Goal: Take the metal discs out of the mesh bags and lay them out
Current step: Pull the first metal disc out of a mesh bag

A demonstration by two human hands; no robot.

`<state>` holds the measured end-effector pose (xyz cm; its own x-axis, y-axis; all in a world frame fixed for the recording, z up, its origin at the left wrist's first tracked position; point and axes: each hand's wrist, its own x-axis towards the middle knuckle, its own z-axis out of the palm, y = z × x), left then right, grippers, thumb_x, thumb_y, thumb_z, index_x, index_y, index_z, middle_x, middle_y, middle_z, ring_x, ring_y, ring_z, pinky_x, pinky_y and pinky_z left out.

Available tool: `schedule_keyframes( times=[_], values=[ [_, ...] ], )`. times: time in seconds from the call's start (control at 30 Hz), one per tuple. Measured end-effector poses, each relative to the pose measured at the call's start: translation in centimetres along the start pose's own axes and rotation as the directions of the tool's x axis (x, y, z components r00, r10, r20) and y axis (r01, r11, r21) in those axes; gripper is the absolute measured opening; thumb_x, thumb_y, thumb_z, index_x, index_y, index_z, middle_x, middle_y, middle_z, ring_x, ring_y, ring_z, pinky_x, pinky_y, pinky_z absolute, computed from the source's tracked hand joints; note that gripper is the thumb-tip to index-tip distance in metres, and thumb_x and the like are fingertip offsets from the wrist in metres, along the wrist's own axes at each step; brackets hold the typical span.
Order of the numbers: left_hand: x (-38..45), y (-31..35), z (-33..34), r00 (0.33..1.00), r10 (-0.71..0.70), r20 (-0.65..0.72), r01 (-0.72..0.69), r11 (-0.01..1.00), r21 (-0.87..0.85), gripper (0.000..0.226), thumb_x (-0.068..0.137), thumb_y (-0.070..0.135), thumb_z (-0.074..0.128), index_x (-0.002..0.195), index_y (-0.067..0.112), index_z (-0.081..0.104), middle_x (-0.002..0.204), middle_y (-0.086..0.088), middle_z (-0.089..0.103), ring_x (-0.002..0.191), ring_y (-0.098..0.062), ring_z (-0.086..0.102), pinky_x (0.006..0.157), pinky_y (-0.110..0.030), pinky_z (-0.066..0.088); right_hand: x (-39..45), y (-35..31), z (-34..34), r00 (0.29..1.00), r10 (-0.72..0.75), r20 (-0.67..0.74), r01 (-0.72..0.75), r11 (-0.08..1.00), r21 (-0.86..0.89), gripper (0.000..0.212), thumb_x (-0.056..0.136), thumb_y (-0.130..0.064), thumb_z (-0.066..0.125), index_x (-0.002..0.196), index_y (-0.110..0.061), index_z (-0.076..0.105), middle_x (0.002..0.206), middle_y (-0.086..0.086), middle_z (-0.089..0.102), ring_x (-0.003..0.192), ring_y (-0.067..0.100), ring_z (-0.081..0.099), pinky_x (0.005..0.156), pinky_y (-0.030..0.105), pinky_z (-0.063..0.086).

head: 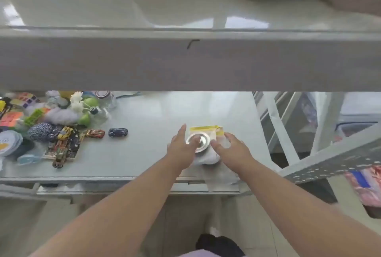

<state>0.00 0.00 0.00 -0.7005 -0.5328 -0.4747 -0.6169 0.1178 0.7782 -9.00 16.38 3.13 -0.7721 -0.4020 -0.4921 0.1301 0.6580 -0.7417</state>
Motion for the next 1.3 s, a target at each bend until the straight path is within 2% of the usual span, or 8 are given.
schedule_keyframes(
  times=[0.17,0.3,0.5,0.7,0.87,1.0,1.13,1.3],
  values=[
    [-0.1,0.3,1.9,0.999,0.025,0.040,-0.024,1.000,-0.009,0.075,0.094,0.052,0.068,0.160,0.027,0.043,0.157,-0.001,0.045,0.139,-0.021,0.050,0.116,-0.038,0.041,1.6,-0.6,0.7,0.991,0.041,0.130,-0.065,0.981,0.184,0.077,0.087,-0.050,0.078,0.152,-0.030,0.043,0.130,-0.015,0.052,0.126,0.020,0.053,0.106,0.039,0.048],
    [-1.0,0.3,1.0,0.997,-0.030,0.074,0.048,0.966,-0.253,0.076,0.091,0.041,0.076,0.158,0.033,0.041,0.146,0.008,0.057,0.127,-0.016,0.061,0.107,-0.037,0.052,3.2,-0.4,2.2,0.984,0.113,0.135,-0.146,0.952,0.268,0.099,0.065,-0.058,0.087,0.152,-0.040,0.043,0.143,-0.012,0.060,0.122,0.022,0.067,0.104,0.047,0.056],
    [-1.0,-1.2,-3.3,0.973,-0.020,0.229,0.145,0.826,-0.544,0.046,0.090,0.020,0.081,0.132,0.031,0.064,0.129,-0.008,0.077,0.116,-0.026,0.075,0.097,-0.038,0.060,2.5,-2.0,5.4,0.988,0.104,0.110,-0.145,0.855,0.498,0.035,0.088,-0.031,0.082,0.120,-0.026,0.068,0.115,0.008,0.079,0.099,0.029,0.079,0.089,0.056,0.063],
    [-2.2,-3.9,-7.3,0.956,0.093,0.279,0.119,0.746,-0.655,0.044,0.102,0.038,0.070,0.143,0.024,0.061,0.137,-0.011,0.074,0.124,-0.033,0.072,0.104,-0.050,0.058,1.5,-5.2,10.3,0.983,0.092,0.162,-0.176,0.742,0.647,0.030,0.099,-0.025,0.070,0.126,-0.012,0.064,0.122,0.019,0.075,0.105,0.039,0.077,0.093,0.059,0.061],
    [-2.8,-5.8,-10.7,0.957,0.044,0.287,0.177,0.695,-0.697,0.037,0.106,0.031,0.064,0.143,0.032,0.058,0.130,-0.006,0.074,0.104,-0.029,0.077,0.087,-0.055,0.061,1.1,-7.4,13.3,0.979,0.070,0.191,-0.168,0.804,0.570,0.020,0.104,-0.020,0.059,0.121,-0.013,0.067,0.120,0.019,0.075,0.110,0.038,0.074,0.097,0.058,0.060],
    [-2.7,-7.5,-11.9,0.971,-0.031,0.237,0.191,0.694,-0.694,0.043,0.103,0.015,0.071,0.141,0.032,0.059,0.137,-0.014,0.069,0.116,-0.043,0.074,0.089,-0.064,0.061,1.3,-7.8,14.5,0.986,0.114,0.125,-0.157,0.893,0.421,0.024,0.098,-0.017,0.050,0.115,-0.022,0.066,0.117,0.011,0.075,0.104,0.031,0.074,0.092,0.056,0.062],
    [-2.7,-8.4,-12.0,0.990,-0.122,0.068,0.137,0.754,-0.642,0.043,0.096,0.013,0.071,0.133,0.034,0.062,0.131,-0.014,0.070,0.109,-0.037,0.076,0.071,-0.042,0.064,2.2,-7.6,14.3,0.996,0.092,-0.012,-0.089,0.987,0.132,0.021,0.097,-0.023,0.043,0.110,-0.023,0.060,0.105,0.007,0.069,0.080,0.026,0.070,0.075,0.044,0.063],
    [-3.0,-9.4,-12.7,0.985,-0.114,-0.126,0.032,0.852,-0.522,0.052,0.094,0.017,0.067,0.142,0.036,0.058,0.128,0.001,0.065,0.100,-0.018,0.068,0.075,-0.028,0.055,5.5,-7.9,13.2,0.981,0.129,-0.147,-0.106,0.982,0.157,0.008,0.099,-0.032,0.048,0.098,-0.028,0.055,0.105,0.010,0.071,0.073,0.028,0.064,0.057,0.031,0.047]
  ],
)
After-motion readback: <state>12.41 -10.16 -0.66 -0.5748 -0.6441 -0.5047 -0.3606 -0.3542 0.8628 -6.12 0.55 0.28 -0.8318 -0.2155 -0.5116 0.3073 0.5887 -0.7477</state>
